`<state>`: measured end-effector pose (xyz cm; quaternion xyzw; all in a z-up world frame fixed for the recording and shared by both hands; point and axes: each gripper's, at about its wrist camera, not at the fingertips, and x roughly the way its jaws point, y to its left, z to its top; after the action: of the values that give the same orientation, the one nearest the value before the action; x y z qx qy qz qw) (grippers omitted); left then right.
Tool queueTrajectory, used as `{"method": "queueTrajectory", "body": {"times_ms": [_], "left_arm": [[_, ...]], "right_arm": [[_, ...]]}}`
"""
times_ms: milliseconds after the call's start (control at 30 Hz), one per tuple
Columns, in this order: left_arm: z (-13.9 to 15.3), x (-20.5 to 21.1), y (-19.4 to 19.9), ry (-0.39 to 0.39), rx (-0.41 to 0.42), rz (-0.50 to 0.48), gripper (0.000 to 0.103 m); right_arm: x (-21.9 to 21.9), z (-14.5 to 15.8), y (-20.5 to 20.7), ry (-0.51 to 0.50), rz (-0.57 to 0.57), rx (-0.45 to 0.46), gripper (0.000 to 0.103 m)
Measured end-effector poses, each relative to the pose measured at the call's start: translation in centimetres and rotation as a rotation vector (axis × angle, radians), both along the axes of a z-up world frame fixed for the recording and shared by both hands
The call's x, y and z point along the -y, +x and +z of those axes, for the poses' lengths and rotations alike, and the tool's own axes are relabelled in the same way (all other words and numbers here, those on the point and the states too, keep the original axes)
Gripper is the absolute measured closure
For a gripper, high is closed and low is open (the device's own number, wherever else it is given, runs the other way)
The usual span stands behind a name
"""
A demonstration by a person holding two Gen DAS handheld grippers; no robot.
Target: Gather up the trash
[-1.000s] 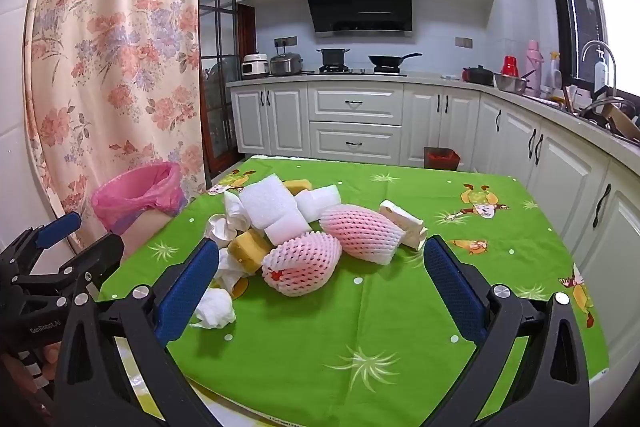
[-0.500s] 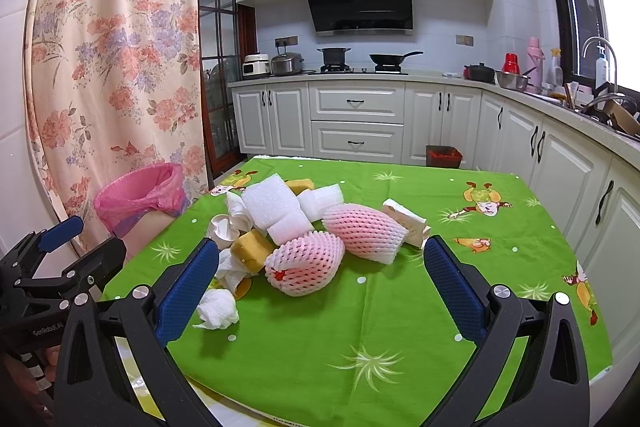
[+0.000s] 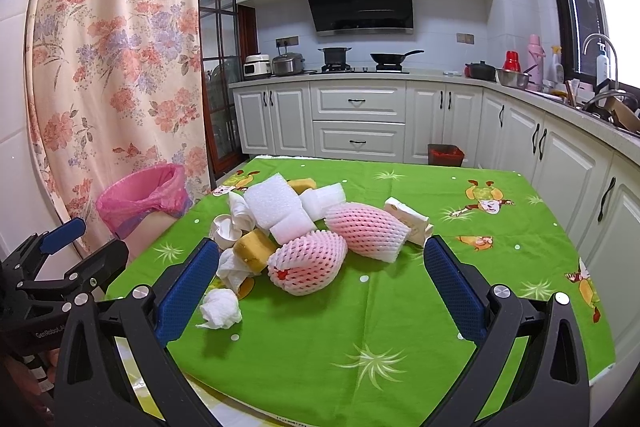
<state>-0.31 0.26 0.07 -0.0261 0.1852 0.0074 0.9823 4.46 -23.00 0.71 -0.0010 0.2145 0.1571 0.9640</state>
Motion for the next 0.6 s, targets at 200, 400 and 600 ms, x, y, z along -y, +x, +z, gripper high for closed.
{"method": "queueTrajectory", "body": {"times_ms": [200, 400, 600], "left_arm": [[-0.02, 0.03, 0.00, 0.001, 0.000, 0.000, 0.004], [-0.07, 0.05, -0.02, 0.001, -0.001, 0.000, 0.004], [-0.11, 0.06, -0.04, 0.002, -0.002, 0.000, 0.004]], "right_arm": [[-0.10, -0.07, -0.06, 0.002, -0.001, -0.001, 0.007], [-0.06, -0.12, -0.12, 0.008, 0.002, -0.006, 0.007], [-0.12, -0.18, -0.21, 0.014, 0.001, -0.009, 0.007]]}}
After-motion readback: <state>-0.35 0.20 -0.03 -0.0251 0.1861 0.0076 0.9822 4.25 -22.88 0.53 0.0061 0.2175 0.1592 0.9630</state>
